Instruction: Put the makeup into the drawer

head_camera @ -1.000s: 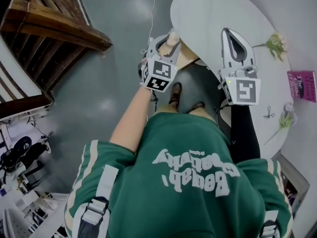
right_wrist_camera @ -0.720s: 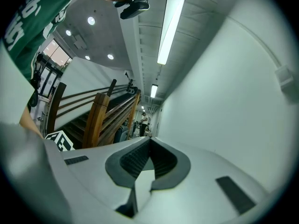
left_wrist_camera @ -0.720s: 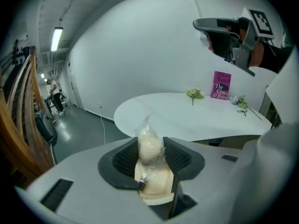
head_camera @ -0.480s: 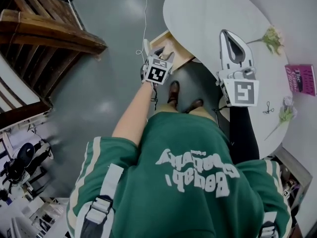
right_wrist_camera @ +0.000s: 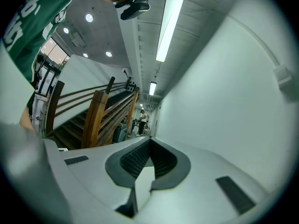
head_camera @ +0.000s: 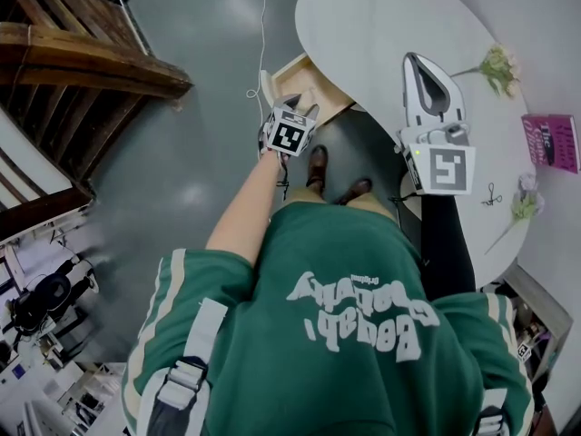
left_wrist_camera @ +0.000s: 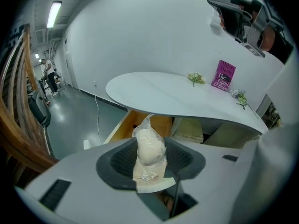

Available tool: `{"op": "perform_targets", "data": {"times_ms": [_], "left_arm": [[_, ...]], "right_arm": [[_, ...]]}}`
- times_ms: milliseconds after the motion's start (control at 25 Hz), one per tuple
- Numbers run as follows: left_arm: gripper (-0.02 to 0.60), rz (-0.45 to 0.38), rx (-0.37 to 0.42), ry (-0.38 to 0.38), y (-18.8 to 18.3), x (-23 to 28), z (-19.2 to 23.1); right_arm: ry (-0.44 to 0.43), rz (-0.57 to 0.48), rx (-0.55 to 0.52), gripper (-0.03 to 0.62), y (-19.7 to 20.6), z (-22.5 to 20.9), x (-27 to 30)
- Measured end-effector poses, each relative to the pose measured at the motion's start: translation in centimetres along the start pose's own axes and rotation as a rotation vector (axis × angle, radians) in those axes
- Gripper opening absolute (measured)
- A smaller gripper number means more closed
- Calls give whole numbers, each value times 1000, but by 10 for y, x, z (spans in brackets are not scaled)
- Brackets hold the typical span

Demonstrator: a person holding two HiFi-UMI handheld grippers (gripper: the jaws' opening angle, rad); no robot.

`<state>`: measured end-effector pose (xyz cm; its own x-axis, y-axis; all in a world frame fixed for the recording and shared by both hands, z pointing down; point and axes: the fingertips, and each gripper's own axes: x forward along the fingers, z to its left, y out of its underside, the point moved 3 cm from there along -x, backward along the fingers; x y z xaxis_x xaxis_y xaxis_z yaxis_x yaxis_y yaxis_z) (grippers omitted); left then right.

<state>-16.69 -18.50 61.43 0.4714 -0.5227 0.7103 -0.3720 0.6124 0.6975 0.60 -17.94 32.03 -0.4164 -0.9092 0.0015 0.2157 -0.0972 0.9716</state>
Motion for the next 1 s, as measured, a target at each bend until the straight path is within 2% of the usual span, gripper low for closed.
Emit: {"op": "perform_targets", "data": {"times_ms": [120,240,320,480,560,840,1000], "left_arm": [[198,1,3,1,0,1,2],[204,6,17,10,1,3,1],[213,11,19,17,3,4,-1],[281,26,-8,24,8,8,-2],[293,29,-5,15,9,8,0],[299,49,-8,10,15,10,-1],[299,57,-9,13,18,13,-3]], "right_arm": [[15,-20,26,9,-6,1,4],[2,26,-15,9,6,-1,0],[7,20,-11,9,6,-2,-1],[18,1,7,9,2,-3,0],[19,3,9,9,2,-4,0],[17,25,3,9,8,-7,-3],[34,-4,34,9,3,-8,0]]}}
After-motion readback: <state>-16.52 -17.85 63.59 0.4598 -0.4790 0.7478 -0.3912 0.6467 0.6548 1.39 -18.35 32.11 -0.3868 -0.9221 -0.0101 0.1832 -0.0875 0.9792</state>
